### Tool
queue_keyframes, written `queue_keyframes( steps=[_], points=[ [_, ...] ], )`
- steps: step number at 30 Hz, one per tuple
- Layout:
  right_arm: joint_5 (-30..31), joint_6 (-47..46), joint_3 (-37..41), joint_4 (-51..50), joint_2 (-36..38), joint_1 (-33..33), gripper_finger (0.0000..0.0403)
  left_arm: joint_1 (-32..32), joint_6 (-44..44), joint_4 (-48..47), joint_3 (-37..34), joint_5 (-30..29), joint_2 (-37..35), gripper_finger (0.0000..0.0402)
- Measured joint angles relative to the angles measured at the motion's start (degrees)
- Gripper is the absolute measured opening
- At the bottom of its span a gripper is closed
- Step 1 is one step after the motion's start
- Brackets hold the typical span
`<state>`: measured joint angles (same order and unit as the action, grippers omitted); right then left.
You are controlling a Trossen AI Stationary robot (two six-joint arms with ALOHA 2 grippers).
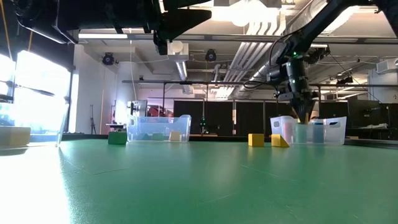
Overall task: Sort blocks by size
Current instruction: Put the yellow cylindrical block into the top right transparent bin
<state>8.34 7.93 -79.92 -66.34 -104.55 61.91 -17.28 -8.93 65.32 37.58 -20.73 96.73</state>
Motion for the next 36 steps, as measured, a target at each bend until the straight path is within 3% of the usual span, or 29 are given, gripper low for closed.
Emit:
queue_keyframes(
  steps=[24, 36],
  points=[
    [-1.3, 0.0, 0.1, 1.3, -5.6, 0.0, 0.0137, -0.1, -0.5, 0.0, 0.0, 0.1, 0.0, 0.0154],
    [-2.3, 1.5, 0.1, 0.6, -5.3, 1.0, 0.0219, -0.1, -0.5, -0.8, 0.0, 0.1, 0.0, 0.0154]
  ],
)
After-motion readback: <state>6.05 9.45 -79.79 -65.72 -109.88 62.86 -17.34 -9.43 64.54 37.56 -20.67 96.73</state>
